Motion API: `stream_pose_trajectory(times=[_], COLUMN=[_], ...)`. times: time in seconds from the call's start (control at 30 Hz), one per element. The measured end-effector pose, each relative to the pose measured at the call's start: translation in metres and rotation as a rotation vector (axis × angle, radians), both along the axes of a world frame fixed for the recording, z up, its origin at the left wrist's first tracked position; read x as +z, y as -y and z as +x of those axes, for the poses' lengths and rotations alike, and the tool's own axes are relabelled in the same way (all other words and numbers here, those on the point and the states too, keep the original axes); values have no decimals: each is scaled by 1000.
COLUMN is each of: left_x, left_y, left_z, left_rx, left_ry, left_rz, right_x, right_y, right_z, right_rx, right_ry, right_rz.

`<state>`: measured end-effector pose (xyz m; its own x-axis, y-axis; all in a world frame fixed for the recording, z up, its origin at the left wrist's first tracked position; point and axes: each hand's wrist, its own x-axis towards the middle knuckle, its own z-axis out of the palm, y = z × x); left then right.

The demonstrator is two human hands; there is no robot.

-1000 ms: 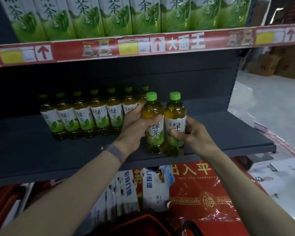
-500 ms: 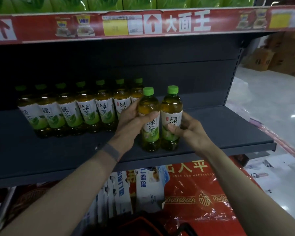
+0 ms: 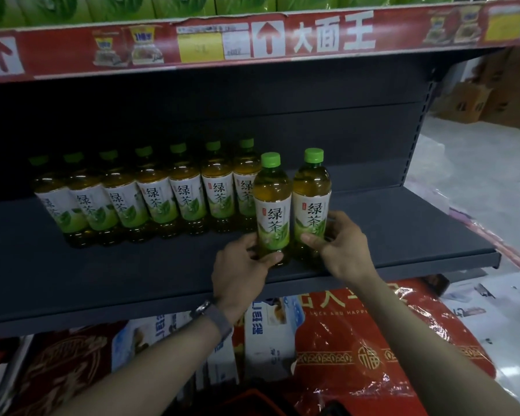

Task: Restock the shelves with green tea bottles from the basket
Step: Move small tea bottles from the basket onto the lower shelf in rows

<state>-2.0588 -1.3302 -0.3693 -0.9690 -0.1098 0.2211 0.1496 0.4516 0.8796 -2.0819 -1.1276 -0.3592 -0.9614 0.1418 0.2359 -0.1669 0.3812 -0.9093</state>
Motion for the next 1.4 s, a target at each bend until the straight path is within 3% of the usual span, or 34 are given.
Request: stream_pose_trajectory(times=[0.23,0.43,0.83,1.07,1.4], left_x=[2,0,-11,-13,-12], left_y=[-20,-35,-48,-49,-45], left_z=[-39,-67,-99,-98,-95], left_rx=[55,69,202,229,250], left_ry=[-62,-26,-104,-141,-127], left_rz=[-166,-143,-562,-587,-422], right_x=[0,-4,-10,-20,-19], right_y=[-17,-21,-9,-9,-7], right_z=[-29,-56,-89,-90,-91], right_rx=[-47,-92,-104,-88,-158], right_ry=[-9,-33,-82,-88,-33], right_rz=[38,41,7,-32,63])
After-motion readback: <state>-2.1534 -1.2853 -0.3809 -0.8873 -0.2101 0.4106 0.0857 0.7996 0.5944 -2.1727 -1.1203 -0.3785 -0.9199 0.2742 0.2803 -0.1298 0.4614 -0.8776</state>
